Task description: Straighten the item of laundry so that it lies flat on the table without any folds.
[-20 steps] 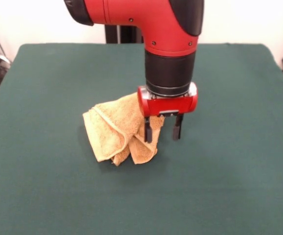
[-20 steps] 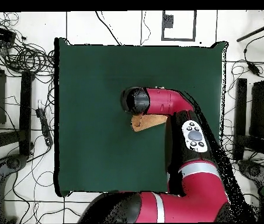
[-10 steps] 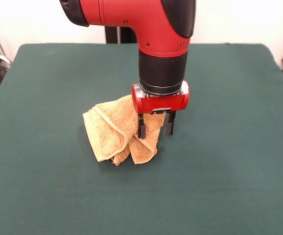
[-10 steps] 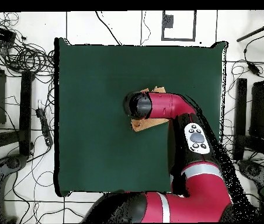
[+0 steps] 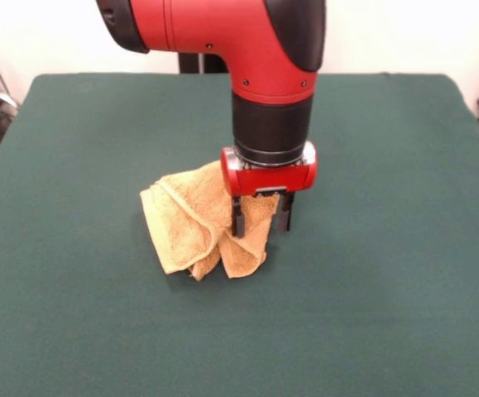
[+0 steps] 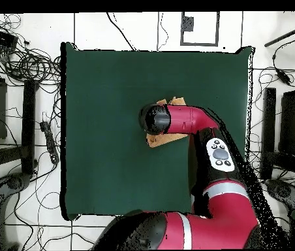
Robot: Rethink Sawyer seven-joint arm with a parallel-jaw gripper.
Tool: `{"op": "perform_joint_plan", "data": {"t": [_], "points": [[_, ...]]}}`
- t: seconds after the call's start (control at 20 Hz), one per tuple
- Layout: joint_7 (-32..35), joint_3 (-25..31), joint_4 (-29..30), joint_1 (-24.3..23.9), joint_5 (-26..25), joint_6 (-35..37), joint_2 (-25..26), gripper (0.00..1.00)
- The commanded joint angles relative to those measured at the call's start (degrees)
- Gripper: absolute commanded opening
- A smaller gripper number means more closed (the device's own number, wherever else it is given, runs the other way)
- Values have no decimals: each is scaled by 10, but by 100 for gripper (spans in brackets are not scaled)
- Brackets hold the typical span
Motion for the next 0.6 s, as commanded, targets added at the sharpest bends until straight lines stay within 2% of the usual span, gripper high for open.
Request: {"op": "perform_joint_plan", "data": {"t": [0.05,0.6], "points": [[10,36,7,9,-35,-32,66,100],[21,20,-29,24,-37,-40,95,100]]}}
